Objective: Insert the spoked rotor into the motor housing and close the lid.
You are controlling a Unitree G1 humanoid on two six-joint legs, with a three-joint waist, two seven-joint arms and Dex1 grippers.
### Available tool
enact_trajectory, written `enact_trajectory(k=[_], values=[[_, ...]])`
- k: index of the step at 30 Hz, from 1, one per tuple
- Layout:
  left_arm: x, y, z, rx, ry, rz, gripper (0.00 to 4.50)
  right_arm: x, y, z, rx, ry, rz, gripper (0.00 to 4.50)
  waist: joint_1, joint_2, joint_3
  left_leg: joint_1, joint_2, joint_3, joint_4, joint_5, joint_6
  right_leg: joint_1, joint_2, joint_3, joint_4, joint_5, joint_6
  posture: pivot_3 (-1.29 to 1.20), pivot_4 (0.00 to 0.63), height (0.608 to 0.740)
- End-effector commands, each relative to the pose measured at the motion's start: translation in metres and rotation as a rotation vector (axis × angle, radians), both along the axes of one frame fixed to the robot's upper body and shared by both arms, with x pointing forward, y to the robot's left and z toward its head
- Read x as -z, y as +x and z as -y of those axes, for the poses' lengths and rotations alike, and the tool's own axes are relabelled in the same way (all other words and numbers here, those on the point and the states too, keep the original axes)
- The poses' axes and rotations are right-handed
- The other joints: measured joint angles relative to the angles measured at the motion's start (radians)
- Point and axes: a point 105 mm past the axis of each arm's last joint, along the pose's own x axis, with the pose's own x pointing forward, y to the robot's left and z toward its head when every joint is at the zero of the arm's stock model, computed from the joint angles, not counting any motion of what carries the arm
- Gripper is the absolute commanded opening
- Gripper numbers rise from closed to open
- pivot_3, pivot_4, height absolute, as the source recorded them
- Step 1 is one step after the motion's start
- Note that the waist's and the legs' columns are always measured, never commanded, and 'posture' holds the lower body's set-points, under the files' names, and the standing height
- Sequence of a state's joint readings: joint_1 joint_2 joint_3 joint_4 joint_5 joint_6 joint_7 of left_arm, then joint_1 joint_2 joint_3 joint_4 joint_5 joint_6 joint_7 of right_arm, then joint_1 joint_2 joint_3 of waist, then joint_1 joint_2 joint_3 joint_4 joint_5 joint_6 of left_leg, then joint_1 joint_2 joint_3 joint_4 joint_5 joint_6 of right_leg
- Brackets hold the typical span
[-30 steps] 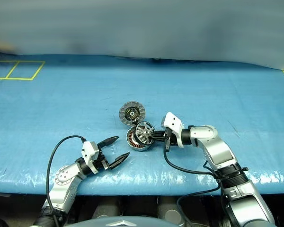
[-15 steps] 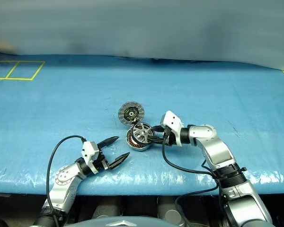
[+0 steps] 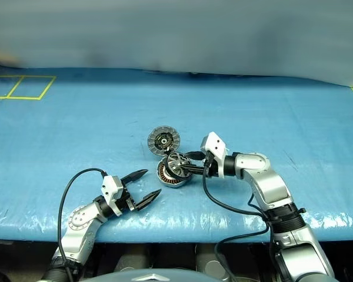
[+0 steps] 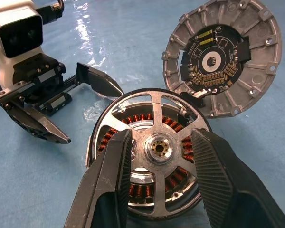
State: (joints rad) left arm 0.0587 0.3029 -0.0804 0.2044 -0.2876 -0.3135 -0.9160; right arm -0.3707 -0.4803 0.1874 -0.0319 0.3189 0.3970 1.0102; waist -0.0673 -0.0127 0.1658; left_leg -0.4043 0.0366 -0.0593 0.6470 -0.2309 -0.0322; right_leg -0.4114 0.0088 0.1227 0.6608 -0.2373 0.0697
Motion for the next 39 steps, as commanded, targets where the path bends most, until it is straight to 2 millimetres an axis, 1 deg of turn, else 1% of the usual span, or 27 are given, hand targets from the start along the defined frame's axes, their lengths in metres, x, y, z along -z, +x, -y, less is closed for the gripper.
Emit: enact_trajectory(k=[1, 21, 24, 28, 35, 39], values=[[0.000, 0.000, 0.000, -0.004, -0.004, 0.005, 4.50, -0.013, 0.002, -0.002, 0.001, 0.025, 0.040, 2.03, 0.000, 0.000, 0.000, 0.000, 0.000, 0.000, 0.000, 0.000, 0.000, 0.000, 0.000, 0.000, 0.000, 0.000, 0.000, 0.00, 0.150, 0.740], [0.002, -0.001, 0.000, -0.017, 0.001, 0.005, 4.50, 0.010, 0.008, 0.000, 0.039, 0.015, -0.071, 2.03, 0.000, 0.000, 0.000, 0.000, 0.000, 0.000, 0.000, 0.000, 0.000, 0.000, 0.000, 0.000, 0.000, 0.000, 0.000, 0.00, 0.150, 0.740], [0.003, -0.001, -0.001, -0.020, 0.002, 0.002, 4.50, 0.012, 0.008, 0.001, 0.042, 0.015, -0.083, 1.43, 0.000, 0.000, 0.000, 0.000, 0.000, 0.000, 0.000, 0.000, 0.000, 0.000, 0.000, 0.000, 0.000, 0.000, 0.000, 0.00, 0.150, 0.740], [0.003, -0.001, -0.002, -0.023, 0.003, 0.001, 4.50, 0.012, 0.007, 0.001, 0.039, 0.016, -0.087, 0.08, -0.002, 0.000, 0.000, 0.001, 0.000, 0.000, 0.000, 0.000, 0.000, 0.001, 0.000, 0.000, 0.000, 0.000, 0.000, 0.00, 0.150, 0.740], [0.004, -0.001, -0.002, -0.024, 0.003, -0.002, 4.50, 0.010, 0.006, -0.001, 0.026, 0.017, -0.074, 0.03, -0.003, 0.001, 0.000, 0.004, 0.000, 0.001, 0.000, 0.000, 0.000, 0.003, 0.000, 0.000, 0.001, 0.000, 0.000, 0.00, 0.150, 0.740], [0.004, -0.001, -0.003, -0.024, 0.003, -0.004, 4.50, 0.005, 0.010, -0.001, 0.043, 0.032, -0.064, 0.03, -0.003, 0.001, 0.000, 0.004, 0.000, 0.001, 0.000, 0.000, 0.000, 0.003, 0.000, 0.000, 0.001, 0.000, 0.000, 0.00, 0.150, 0.740]])
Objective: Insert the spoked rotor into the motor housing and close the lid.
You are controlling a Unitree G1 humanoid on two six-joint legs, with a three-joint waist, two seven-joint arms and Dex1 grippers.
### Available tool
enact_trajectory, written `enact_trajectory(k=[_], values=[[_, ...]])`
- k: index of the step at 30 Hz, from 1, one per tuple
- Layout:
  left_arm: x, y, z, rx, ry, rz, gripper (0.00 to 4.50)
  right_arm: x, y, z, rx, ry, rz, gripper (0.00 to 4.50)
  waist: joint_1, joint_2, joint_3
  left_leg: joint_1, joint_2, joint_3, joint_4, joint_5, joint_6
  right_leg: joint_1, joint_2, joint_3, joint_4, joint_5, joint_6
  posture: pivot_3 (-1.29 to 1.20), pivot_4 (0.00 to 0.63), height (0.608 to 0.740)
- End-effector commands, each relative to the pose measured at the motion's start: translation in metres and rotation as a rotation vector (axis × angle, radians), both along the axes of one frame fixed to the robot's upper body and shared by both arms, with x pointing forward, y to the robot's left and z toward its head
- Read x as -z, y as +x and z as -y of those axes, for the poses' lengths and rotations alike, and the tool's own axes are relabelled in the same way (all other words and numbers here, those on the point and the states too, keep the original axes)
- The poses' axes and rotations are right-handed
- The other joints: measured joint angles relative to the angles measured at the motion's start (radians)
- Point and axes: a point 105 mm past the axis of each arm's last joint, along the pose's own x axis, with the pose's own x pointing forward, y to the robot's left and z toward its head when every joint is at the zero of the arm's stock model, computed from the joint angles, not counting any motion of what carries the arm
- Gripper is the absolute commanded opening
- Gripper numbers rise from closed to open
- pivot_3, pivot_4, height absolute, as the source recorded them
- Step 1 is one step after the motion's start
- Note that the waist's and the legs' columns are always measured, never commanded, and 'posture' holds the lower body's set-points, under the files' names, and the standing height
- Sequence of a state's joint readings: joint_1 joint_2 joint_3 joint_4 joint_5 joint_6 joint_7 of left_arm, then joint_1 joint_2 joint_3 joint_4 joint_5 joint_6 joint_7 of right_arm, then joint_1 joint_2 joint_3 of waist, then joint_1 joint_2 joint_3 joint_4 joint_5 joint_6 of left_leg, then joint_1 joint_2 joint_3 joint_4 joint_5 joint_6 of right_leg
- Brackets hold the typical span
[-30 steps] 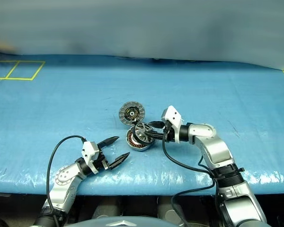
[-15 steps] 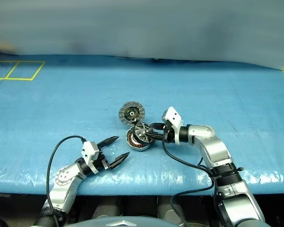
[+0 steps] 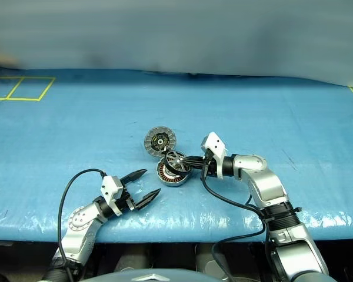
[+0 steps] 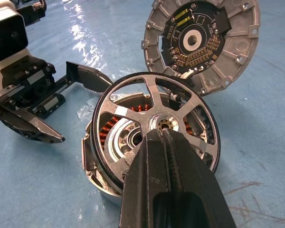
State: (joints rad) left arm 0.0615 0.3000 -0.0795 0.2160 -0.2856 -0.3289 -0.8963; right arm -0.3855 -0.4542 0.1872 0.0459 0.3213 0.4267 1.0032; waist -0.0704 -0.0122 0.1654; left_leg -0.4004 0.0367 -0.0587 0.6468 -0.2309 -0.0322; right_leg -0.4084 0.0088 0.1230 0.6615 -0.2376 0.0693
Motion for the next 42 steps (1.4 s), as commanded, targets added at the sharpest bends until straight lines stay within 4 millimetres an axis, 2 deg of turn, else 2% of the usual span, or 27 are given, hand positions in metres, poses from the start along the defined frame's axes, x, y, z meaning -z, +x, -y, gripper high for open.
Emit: enact_trajectory(k=[1, 4, 7, 14, 23, 42], values=[[0.003, -0.002, -0.001, 0.001, 0.005, -0.006, 4.50, -0.008, 0.004, -0.003, 0.008, 0.021, 0.019, 0.21, 0.000, 0.000, 0.000, 0.000, 0.000, 0.000, 0.000, 0.000, 0.000, 0.000, 0.000, 0.000, 0.000, 0.000, 0.000, 0.00, 0.150, 0.740], [0.003, -0.002, 0.000, 0.002, 0.005, -0.007, 4.50, -0.010, 0.007, -0.002, 0.025, 0.033, 0.019, 0.95, 0.000, 0.000, 0.000, 0.000, 0.000, 0.000, 0.000, 0.000, 0.000, 0.000, 0.000, 0.000, 0.000, 0.000, 0.000, 0.00, 0.150, 0.740], [0.003, -0.002, 0.000, 0.004, 0.005, -0.009, 4.50, -0.011, 0.009, -0.002, 0.043, 0.057, 0.010, 1.95, 0.000, 0.000, 0.000, 0.000, 0.000, 0.000, 0.000, 0.000, 0.000, 0.000, 0.000, 0.000, 0.000, 0.000, 0.000, 0.00, 0.150, 0.740], [0.004, -0.003, 0.000, 0.006, 0.007, -0.009, 4.50, -0.009, 0.007, -0.004, 0.037, 0.087, -0.029, 1.95, 0.001, 0.000, 0.000, 0.000, 0.000, 0.000, 0.000, 0.000, 0.000, -0.001, 0.000, 0.000, 0.000, 0.000, 0.000, 0.00, 0.150, 0.740], [0.006, -0.003, 0.000, 0.007, 0.012, -0.017, 4.50, -0.017, 0.006, -0.007, 0.029, 0.166, -0.055, 1.95, 0.001, 0.000, 0.000, 0.000, 0.000, 0.000, 0.000, 0.000, 0.000, 0.000, 0.000, 0.000, 0.000, 0.000, 0.000, 0.00, 0.150, 0.740], [0.008, -0.004, 0.000, -0.003, 0.016, -0.021, 4.50, -0.001, 0.008, -0.010, 0.045, 0.166, -0.132, 1.95, 0.000, 0.000, 0.000, 0.000, 0.000, 0.000, -0.001, 0.000, 0.000, -0.001, 0.000, 0.000, 0.000, 0.000, 0.000, 0.00, 0.150, 0.740]])
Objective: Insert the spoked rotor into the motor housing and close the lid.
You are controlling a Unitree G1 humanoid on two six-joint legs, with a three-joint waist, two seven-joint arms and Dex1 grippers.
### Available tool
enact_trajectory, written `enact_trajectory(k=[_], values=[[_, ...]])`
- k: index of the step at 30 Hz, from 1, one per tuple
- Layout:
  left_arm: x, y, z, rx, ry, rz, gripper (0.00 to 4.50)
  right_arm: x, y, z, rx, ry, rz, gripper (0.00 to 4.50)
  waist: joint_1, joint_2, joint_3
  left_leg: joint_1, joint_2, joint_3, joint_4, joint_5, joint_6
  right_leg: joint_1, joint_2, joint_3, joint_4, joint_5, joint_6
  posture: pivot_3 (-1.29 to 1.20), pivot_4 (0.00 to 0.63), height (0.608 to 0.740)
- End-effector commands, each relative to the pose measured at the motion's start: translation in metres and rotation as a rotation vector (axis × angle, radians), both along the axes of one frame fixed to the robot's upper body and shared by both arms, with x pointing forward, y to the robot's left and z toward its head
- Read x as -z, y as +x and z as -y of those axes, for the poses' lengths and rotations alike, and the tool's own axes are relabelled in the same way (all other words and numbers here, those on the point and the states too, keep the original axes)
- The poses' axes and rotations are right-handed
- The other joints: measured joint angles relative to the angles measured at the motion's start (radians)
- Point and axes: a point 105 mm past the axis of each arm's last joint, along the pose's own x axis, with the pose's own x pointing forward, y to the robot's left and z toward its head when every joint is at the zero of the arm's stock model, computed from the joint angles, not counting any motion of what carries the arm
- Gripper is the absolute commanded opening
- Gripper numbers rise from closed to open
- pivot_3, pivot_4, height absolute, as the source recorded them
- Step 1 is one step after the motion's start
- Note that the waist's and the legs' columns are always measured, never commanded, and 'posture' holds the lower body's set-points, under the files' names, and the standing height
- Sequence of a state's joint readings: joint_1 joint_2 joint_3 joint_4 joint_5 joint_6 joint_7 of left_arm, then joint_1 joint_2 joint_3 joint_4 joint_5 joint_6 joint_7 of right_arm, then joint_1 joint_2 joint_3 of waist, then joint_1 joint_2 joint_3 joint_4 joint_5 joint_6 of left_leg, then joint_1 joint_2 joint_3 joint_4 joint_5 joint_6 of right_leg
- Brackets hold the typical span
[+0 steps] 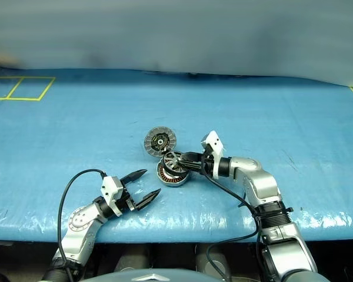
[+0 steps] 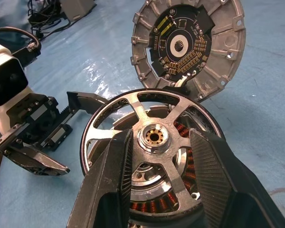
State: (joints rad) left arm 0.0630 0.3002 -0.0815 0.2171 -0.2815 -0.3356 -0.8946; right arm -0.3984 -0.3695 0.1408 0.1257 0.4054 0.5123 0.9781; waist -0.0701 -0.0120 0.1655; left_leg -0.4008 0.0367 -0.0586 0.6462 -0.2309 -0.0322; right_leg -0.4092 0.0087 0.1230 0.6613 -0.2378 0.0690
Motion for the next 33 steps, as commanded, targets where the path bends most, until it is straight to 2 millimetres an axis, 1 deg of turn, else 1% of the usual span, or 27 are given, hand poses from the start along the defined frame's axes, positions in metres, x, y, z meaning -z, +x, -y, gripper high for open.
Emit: enact_trajectory(k=[1, 3, 4, 5, 8, 9, 13, 19, 26, 33], values=[[0.008, -0.004, -0.001, -0.005, 0.012, -0.024, 4.50, -0.007, 0.002, -0.002, -0.008, 0.020, 0.016, 1.95, 0.000, 0.000, 0.000, 0.000, 0.000, 0.000, 0.000, 0.000, 0.000, 0.000, 0.000, 0.000, 0.000, 0.000, 0.000, 0.00, 0.150, 0.740], [0.008, -0.004, -0.001, -0.006, 0.012, -0.025, 4.50, -0.006, 0.002, -0.002, -0.009, 0.019, 0.009, 1.95, -0.001, 0.000, 0.000, 0.000, 0.000, 0.000, 0.000, 0.000, 0.000, 0.000, 0.000, 0.000, 0.000, 0.000, 0.000, 0.00, 0.150, 0.740], [0.008, -0.004, -0.001, -0.007, 0.013, -0.024, 4.50, -0.005, 0.002, -0.002, -0.008, 0.019, 0.007, 1.58, -0.001, 0.000, 0.000, 0.000, 0.000, 0.000, 0.000, 0.000, 0.000, 0.000, 0.000, 0.000, 0.000, 0.000, 0.000, 0.00, 0.150, 0.740], [0.008, -0.004, -0.001, -0.009, 0.014, -0.024, 4.50, -0.005, 0.002, -0.002, -0.009, 0.019, 0.005, 1.41, -0.001, 0.000, 0.000, 0.000, 0.000, 0.000, 0.000, 0.000, 0.000, 0.000, 0.000, 0.000, 0.000, 0.000, 0.000, 0.00, 0.150, 0.740], [0.008, -0.004, -0.002, -0.013, 0.016, -0.024, 4.50, -0.005, 0.002, -0.002, -0.011, 0.020, 0.003, 0.46, -0.002, 0.000, 0.000, 0.000, 0.000, 0.000, 0.000, 0.000, 0.000, 0.000, 0.000, 0.000, 0.000, 0.000, 0.000, 0.00, 0.150, 0.740], [0.008, -0.004, -0.002, -0.013, 0.016, -0.024, 4.50, -0.005, 0.002, -0.002, -0.011, 0.020, 0.003, 0.40, -0.002, 0.000, 0.000, 0.000, 0.000, 0.000, 0.000, 0.000, 0.000, 0.000, 0.000, 0.000, 0.000, 0.000, 0.000, 0.00, 0.150, 0.740], [0.008, -0.004, -0.002, -0.013, 0.015, -0.025, 4.50, -0.008, 0.002, -0.002, -0.013, 0.028, 0.011, 0.40, -0.002, 0.000, 0.000, 0.000, 0.000, 0.000, 0.000, 0.000, 0.000, 0.000, 0.000, 0.000, 0.000, 0.000, 0.000, 0.00, 0.150, 0.740], [0.008, -0.003, -0.001, -0.007, 0.009, -0.026, 4.50, -0.025, -0.001, -0.005, -0.026, 0.098, 0.038, 0.40, -0.002, 0.000, 0.000, 0.000, 0.000, 0.000, 0.000, 0.000, 0.000, 0.000, 0.000, 0.000, 0.000, 0.000, 0.000, 0.00, 0.150, 0.740], [0.008, -0.004, -0.001, -0.006, 0.008, -0.027, 4.50, -0.029, -0.003, -0.009, -0.048, 0.069, 0.086, 0.40, -0.002, 0.000, 0.000, 0.000, 0.000, 0.000, 0.000, 0.000, 0.000, 0.000, 0.000, 0.000, 0.000, 0.000, 0.000, 0.00, 0.150, 0.740], [0.009, -0.003, -0.001, -0.008, 0.011, -0.028, 4.50, -0.025, -0.006, -0.013, -0.072, -0.024, 0.159, 0.40, -0.002, 0.000, 0.000, 0.000, 0.000, 0.000, -0.001, 0.000, 0.000, 0.000, 0.000, 0.000, 0.000, 0.000, 0.000, 0.00, 0.150, 0.740]])
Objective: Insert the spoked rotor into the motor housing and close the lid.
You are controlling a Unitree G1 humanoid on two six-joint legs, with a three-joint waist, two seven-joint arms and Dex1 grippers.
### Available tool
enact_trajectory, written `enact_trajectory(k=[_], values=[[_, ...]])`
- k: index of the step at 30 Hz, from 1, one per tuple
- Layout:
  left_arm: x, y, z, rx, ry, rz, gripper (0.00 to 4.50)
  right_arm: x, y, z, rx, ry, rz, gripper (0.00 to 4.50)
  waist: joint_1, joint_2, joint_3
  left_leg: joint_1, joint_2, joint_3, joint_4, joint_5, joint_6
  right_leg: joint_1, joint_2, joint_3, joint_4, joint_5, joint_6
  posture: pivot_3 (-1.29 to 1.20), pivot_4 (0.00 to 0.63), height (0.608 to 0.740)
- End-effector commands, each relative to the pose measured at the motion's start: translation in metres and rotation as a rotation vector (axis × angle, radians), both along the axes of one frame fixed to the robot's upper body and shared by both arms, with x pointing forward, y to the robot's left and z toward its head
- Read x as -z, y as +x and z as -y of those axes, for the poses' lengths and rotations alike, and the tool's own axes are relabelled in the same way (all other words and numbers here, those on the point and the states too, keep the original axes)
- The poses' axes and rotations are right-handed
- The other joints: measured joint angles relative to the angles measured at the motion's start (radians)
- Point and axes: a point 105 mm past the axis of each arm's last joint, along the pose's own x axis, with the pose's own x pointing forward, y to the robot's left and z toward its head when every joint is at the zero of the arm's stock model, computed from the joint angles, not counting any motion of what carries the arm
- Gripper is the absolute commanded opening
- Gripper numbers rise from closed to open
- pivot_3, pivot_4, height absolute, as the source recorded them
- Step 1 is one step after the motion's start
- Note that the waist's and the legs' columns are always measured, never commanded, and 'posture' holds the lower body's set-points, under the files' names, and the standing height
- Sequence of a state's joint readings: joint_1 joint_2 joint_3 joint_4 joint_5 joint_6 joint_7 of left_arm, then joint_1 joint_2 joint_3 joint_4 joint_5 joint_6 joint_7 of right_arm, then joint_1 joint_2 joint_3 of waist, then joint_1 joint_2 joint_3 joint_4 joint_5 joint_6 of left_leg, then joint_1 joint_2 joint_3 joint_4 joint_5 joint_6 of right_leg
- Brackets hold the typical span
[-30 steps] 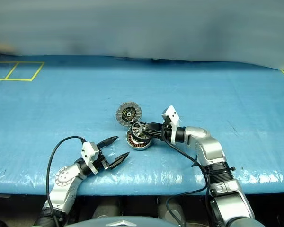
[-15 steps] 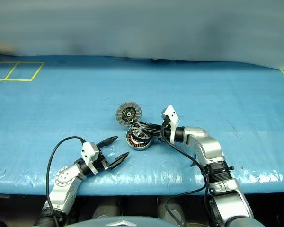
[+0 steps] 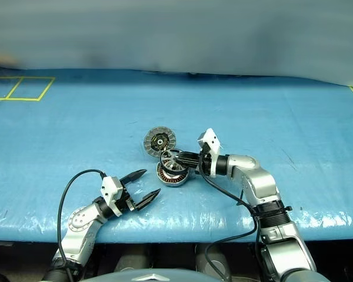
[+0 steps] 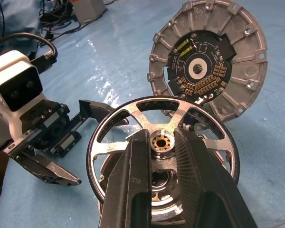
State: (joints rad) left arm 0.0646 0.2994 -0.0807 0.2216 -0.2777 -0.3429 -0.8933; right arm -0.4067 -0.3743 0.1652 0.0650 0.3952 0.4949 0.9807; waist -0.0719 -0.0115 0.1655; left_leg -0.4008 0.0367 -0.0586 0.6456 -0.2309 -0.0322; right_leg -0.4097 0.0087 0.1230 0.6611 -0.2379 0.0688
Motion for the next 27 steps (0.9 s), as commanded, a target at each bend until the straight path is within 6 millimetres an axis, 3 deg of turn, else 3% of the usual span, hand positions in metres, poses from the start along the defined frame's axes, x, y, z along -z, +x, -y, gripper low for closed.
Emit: enact_trajectory(k=[1, 27], values=[[0.008, -0.003, -0.001, -0.006, 0.008, -0.029, 4.50, -0.012, -0.002, -0.004, -0.028, -0.017, 0.092, 0.40, 0.000, 0.000, 0.000, 0.000, 0.000, 0.000, 0.000, 0.000, 0.000, 0.000, 0.000, 0.000, 0.000, 0.000, 0.000, 0.00, 0.150, 0.740], [0.008, -0.003, 0.001, -0.006, 0.004, -0.030, 4.50, -0.001, -0.003, -0.007, -0.049, -0.100, 0.129, 0.40, 0.001, 0.000, 0.000, 0.000, 0.000, 0.000, 0.000, 0.000, 0.000, 0.000, 0.000, 0.000, 0.000, 0.000, 0.000, 0.00, 0.150, 0.740]])
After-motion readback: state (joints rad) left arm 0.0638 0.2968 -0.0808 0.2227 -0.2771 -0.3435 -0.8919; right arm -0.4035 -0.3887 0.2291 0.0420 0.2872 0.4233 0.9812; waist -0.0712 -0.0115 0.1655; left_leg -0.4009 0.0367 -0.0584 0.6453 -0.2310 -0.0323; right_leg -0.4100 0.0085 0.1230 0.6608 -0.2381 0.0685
